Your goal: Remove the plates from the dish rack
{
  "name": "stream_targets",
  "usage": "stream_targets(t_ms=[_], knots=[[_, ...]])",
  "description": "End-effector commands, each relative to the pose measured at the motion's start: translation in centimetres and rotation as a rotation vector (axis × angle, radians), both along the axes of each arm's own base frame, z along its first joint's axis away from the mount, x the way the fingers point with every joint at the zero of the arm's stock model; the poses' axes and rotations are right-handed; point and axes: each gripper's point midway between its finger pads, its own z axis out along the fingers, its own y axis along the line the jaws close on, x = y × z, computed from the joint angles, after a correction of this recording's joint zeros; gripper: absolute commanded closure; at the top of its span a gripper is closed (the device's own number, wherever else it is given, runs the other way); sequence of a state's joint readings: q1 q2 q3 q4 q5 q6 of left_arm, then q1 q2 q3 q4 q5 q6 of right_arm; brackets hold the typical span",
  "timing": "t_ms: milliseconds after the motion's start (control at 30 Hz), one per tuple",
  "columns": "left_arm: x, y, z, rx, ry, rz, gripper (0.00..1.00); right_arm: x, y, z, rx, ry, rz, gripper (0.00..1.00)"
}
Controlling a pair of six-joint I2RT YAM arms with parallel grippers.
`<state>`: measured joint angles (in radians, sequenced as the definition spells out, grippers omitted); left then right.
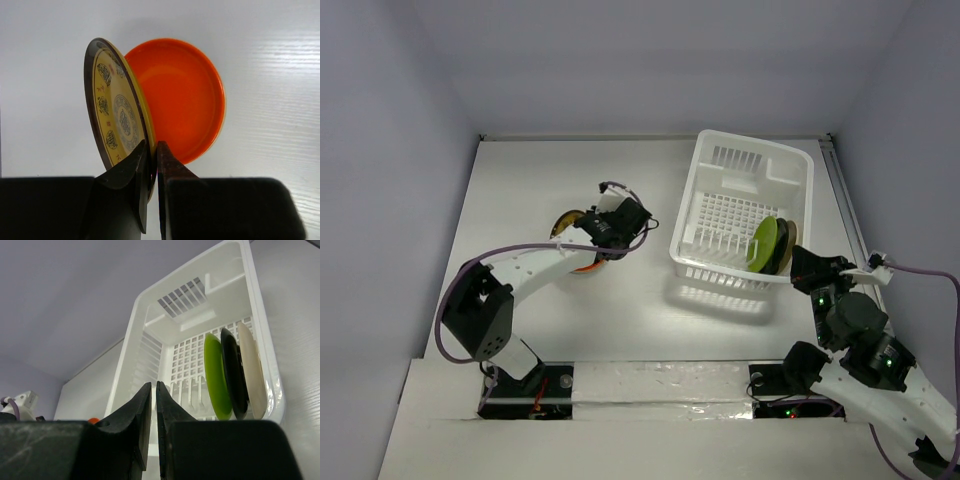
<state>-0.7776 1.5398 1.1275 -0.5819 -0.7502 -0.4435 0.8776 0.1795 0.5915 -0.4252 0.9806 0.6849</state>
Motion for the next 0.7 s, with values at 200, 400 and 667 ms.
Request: stream_targets(t_ms=[200, 400, 667], knots=[[2.0, -1.5, 0.8, 0.004, -0.030, -0.013, 1.00, 0.1, 0.3, 0.8, 0.025, -0.029, 0.008, 0.86], [2.2, -1.4, 0.6, 0.027, -0.027, -0.010, 0.97, 0.1, 0.3, 0.8, 0.022, -0.028, 0.008, 0.86], [2.2, -1.6, 0.0, 0.030, -0.011, -0.007, 0.66, 0.2, 0.4, 0.7, 0.018, -0.025, 0.008, 0.86]])
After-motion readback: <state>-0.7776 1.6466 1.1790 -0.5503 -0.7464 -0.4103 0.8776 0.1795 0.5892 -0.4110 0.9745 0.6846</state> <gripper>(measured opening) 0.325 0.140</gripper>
